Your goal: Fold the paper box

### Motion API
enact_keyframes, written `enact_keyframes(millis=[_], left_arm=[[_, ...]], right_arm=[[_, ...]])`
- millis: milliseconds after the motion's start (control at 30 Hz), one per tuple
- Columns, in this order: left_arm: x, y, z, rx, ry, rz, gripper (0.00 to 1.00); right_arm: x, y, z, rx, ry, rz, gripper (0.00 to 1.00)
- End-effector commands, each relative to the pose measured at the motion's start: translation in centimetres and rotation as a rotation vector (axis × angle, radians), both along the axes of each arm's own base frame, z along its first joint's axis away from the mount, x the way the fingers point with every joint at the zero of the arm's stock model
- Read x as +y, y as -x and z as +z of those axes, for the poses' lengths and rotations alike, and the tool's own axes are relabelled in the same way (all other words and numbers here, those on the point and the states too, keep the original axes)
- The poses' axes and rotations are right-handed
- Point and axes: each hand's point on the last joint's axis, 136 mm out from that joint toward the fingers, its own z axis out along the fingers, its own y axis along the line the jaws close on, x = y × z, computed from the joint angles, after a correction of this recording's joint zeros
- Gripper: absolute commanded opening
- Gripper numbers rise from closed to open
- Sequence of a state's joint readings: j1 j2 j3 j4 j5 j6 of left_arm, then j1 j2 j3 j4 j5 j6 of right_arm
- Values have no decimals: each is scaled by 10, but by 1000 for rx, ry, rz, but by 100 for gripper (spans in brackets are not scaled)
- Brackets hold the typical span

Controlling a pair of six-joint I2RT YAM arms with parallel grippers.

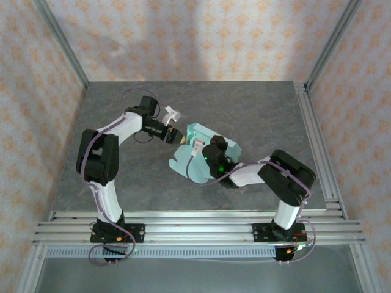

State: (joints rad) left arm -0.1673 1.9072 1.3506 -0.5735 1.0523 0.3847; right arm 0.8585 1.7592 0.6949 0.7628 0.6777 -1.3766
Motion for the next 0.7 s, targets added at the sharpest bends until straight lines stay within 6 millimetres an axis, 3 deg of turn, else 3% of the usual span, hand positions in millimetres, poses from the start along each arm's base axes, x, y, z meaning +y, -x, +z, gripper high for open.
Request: enact_keyframes(millis=[0, 133, 267, 467, 667], left_arm=[[9, -9, 24, -90, 17, 44, 57], [27, -25, 10, -114, -112, 123, 58], [32, -36, 0, -148, -201, 146, 58], [16, -38, -17, -161, -297, 28, 57], [0, -39, -12, -249, -288, -105, 57]], right_arm=[[-4, 0, -1, -30, 4, -10, 0], [-5, 3, -1, -6, -13, -13, 0], [-5, 2, 5, 0, -23, -9, 0], [-6, 0, 8, 16, -42, -11, 0], [-7, -1, 12, 28, -58, -9, 0]])
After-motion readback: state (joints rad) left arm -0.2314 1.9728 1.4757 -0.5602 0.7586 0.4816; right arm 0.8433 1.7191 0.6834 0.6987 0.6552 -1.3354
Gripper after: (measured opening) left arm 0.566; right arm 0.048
